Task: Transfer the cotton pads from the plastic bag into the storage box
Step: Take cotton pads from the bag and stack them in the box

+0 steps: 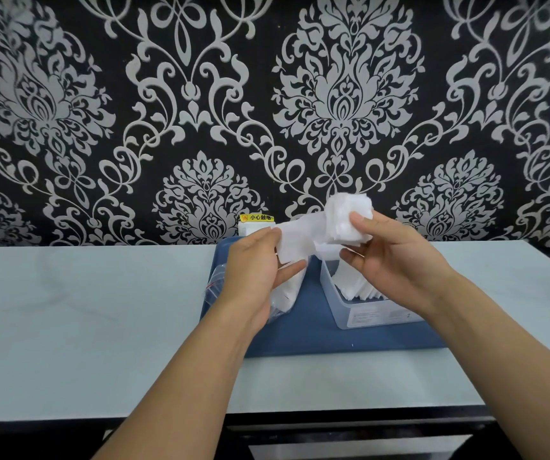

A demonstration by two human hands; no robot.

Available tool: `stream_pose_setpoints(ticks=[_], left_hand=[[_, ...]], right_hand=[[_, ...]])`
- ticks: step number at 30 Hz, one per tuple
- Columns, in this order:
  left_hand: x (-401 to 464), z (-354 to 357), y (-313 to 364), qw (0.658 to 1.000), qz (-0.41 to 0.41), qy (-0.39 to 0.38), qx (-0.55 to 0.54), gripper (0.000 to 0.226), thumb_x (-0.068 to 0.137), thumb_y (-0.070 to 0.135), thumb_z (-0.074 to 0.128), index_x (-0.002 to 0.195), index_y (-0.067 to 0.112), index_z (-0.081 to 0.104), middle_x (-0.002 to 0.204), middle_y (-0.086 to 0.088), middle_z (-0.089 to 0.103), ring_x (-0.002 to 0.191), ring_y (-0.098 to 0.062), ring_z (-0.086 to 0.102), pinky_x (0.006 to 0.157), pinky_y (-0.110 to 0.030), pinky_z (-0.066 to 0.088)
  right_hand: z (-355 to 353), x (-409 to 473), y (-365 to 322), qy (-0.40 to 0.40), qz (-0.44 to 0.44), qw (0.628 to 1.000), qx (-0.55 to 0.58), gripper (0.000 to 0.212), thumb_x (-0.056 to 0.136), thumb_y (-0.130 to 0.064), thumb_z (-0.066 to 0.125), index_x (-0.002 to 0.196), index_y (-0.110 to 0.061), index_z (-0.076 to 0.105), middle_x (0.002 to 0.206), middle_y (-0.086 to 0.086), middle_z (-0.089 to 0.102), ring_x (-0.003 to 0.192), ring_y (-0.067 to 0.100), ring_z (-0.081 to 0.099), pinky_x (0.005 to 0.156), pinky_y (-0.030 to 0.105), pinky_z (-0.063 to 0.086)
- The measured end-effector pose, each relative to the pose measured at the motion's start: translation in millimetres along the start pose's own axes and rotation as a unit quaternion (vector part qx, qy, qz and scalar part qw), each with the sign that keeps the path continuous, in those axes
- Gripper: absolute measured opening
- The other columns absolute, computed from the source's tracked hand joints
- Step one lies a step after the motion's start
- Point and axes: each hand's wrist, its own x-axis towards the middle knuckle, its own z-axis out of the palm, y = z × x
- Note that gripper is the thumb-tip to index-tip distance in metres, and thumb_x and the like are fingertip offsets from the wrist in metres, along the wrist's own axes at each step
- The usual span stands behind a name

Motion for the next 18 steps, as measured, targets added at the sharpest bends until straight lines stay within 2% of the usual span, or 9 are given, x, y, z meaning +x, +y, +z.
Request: stream_pose_setpoints(ticks=[3,6,8,12,18], left_hand=[[-1,1,0,1.000,-0.001,-0.019,-0.009,0.024,0.103,0.014,0.052,0.117,0.007,0.069,0.114,-0.010,0.074,0.100,-0.024,0.074,0.083,-0.038,0.062],[-10,5,3,0.992,-0.034,-0.106,-0.062,0.023,0.101,0.008,0.051,0.113,0.006,0.070,0.109,-0.011,0.077,0.102,-0.024,0.074,0.091,-0.038,0.060],[-12,7,3,0.986,-0.047,-0.131,-0.090,0.023,0.100,0.007,0.051,0.114,0.005,0.070,0.111,-0.013,0.076,0.105,-0.025,0.073,0.093,-0.038,0.059],[-10,7,2,0.986,-0.053,-0.117,-0.107,0.021,0.100,0.009,0.052,0.112,0.005,0.069,0.109,-0.013,0.077,0.104,-0.025,0.074,0.092,-0.038,0.059],[-10,8,1,0.982,-0.057,-0.115,-0.138,0.027,0.103,0.011,0.050,0.124,0.003,0.065,0.114,-0.013,0.075,0.108,-0.023,0.072,0.091,-0.034,0.059]], right_hand=[[4,1,1,-0.006,-0.002,0.999,0.038,0.030,0.085,-0.017,0.063,0.113,-0.008,0.067,0.100,0.006,0.069,0.086,0.015,0.064,0.085,0.029,0.049],[9,2,9,-0.007,0.014,1.000,-0.015,0.031,0.087,-0.016,0.063,0.117,-0.007,0.068,0.105,0.008,0.072,0.086,0.014,0.067,0.078,0.024,0.056],[10,3,12,0.009,0.020,0.999,-0.024,0.023,0.091,-0.013,0.063,0.113,-0.009,0.070,0.105,0.009,0.073,0.085,0.014,0.069,0.075,0.023,0.057],[10,3,10,0.015,0.016,0.999,-0.034,0.024,0.093,-0.011,0.062,0.115,-0.011,0.071,0.107,0.009,0.074,0.085,0.015,0.069,0.073,0.024,0.057],[12,2,11,0.028,0.011,0.999,-0.022,0.024,0.093,-0.011,0.062,0.115,-0.010,0.072,0.113,0.011,0.073,0.092,0.018,0.070,0.077,0.026,0.059]])
